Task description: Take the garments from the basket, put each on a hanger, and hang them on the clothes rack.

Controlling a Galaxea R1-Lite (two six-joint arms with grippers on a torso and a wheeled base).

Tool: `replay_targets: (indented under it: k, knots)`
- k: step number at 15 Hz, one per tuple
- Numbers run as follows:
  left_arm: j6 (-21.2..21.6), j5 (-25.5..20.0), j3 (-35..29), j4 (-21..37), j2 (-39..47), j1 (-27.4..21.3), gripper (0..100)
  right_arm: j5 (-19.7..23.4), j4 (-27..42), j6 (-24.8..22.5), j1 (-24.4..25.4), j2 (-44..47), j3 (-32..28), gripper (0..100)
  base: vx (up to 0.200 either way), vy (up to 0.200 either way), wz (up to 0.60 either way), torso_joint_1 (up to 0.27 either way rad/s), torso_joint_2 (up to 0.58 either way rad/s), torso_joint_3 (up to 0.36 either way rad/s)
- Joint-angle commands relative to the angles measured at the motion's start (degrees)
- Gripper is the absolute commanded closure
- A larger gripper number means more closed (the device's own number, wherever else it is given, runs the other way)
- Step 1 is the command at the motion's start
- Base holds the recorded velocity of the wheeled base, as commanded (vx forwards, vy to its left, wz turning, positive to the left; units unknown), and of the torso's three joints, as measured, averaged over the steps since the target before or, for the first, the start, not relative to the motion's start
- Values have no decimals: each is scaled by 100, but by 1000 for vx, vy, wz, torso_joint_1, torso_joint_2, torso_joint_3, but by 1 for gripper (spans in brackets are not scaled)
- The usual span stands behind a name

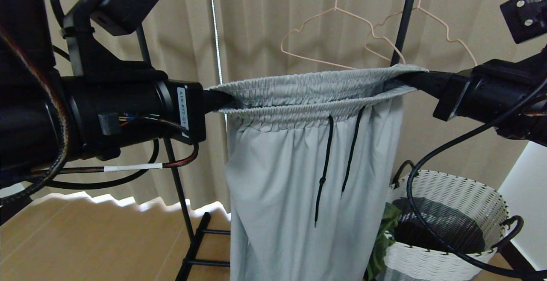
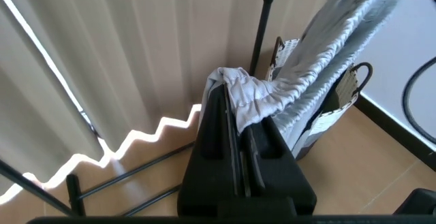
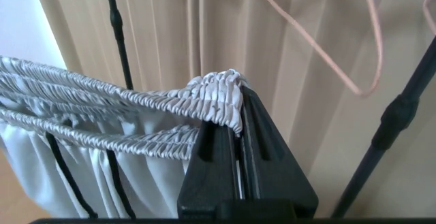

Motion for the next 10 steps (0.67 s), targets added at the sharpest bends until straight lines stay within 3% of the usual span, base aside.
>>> replay_targets:
  k: [1,7,10]
  knots:
    - [-2,4,4,-8,13,-47,100,-1,5,-1,-25,3,-12,100,0,0,0,0,0,0]
    - [-2,4,-5,-17,22,-47,100,-1,14,-1,-25,3,-21,100,0,0,0,0,0,0]
    - [-11,12,-93,-17,109,-47,100,25,761,-133,-130,-366,-83,100,0,0,0,0,0,0]
